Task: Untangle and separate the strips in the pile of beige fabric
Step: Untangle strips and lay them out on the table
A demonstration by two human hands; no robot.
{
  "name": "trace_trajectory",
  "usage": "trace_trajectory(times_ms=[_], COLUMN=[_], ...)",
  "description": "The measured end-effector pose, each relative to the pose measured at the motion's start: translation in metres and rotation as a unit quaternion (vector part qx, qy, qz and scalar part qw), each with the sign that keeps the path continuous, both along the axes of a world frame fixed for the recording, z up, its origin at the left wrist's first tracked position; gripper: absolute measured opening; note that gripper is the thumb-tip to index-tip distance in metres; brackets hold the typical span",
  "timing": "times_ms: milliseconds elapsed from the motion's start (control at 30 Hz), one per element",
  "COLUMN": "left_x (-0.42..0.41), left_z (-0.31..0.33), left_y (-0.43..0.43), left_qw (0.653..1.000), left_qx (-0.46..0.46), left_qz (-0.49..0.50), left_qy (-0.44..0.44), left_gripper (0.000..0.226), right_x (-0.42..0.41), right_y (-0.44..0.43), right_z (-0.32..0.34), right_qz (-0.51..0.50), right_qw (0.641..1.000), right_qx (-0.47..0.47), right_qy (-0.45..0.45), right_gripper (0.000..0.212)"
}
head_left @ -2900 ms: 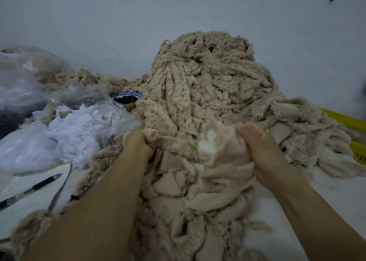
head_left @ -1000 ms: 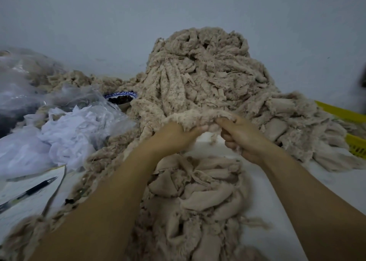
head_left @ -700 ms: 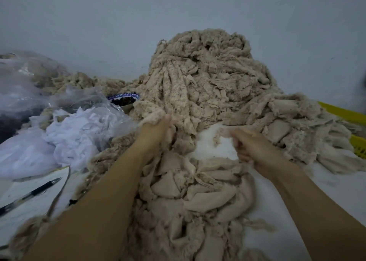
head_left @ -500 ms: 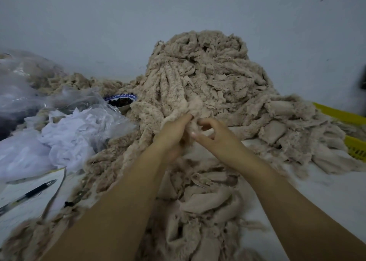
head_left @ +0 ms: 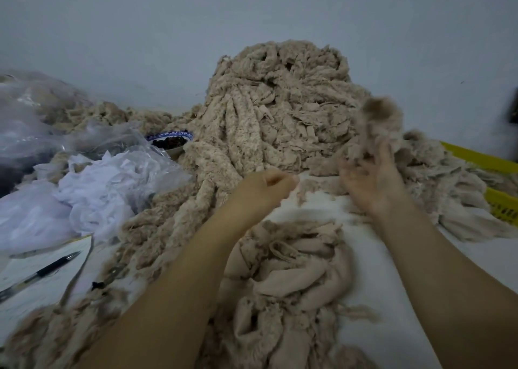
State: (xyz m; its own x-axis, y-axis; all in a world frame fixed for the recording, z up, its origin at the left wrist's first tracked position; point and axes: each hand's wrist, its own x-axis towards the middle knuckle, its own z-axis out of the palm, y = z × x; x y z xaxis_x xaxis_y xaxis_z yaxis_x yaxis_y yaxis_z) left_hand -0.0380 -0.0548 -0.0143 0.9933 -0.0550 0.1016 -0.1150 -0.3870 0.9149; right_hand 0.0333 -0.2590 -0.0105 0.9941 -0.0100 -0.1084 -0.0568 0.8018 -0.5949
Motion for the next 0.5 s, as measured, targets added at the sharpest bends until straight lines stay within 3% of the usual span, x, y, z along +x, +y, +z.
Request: trace_trajectory(times_ms=[33,67,100,133,200,267,333,400,500], left_x=[0.002,0.002,0.003,0.004,0.006,0.009,0.013,0.013,0.011], left_z=[-0.007,-0.016,-0.027,-0.037,-0.047,-0.045,-0.036,-0.023,-0.006], left_y=[0.0,-0.002,-0.004,-0.005,-0.003,0.003,0.006,0.006,0.012], left_qw=[0.992,0.972,0.95,0.942,0.961,0.983,0.996,0.99,0.953], left_qx=[0.126,0.223,0.287,0.307,0.269,0.18,0.038,-0.098,-0.288], left_qz=[-0.013,-0.048,-0.081,-0.089,-0.033,0.037,0.069,0.072,0.022], left_qy=[0.018,0.058,0.096,0.105,0.052,0.01,0.027,0.07,0.095], left_gripper=[0.053,0.067,0.072,0.061,0.015,0.016,0.018,0.026,0.036], right_x=[-0.001,-0.004,-0.008,-0.014,-0.024,-0.034,-0.042,-0.043,-0.043], right_y=[0.001,0.006,0.013,0.019,0.023,0.021,0.022,0.025,0.026], right_z=[-0.007,-0.017,-0.026,-0.033,-0.043,-0.046,-0.046,-0.044,-0.029], right_qz=[0.008,0.029,0.053,0.082,0.134,0.206,0.266,0.233,0.165], right_qw=[0.999,0.986,0.957,0.923,0.85,0.763,0.718,0.746,0.891], right_qx=[-0.041,-0.158,-0.279,-0.374,-0.509,-0.608,-0.636,-0.61,-0.413], right_qy=[0.02,0.043,0.05,0.04,-0.014,-0.077,-0.1,-0.132,-0.092], right_gripper=[0.042,0.048,0.05,0.044,0.04,0.063,0.079,0.053,0.036])
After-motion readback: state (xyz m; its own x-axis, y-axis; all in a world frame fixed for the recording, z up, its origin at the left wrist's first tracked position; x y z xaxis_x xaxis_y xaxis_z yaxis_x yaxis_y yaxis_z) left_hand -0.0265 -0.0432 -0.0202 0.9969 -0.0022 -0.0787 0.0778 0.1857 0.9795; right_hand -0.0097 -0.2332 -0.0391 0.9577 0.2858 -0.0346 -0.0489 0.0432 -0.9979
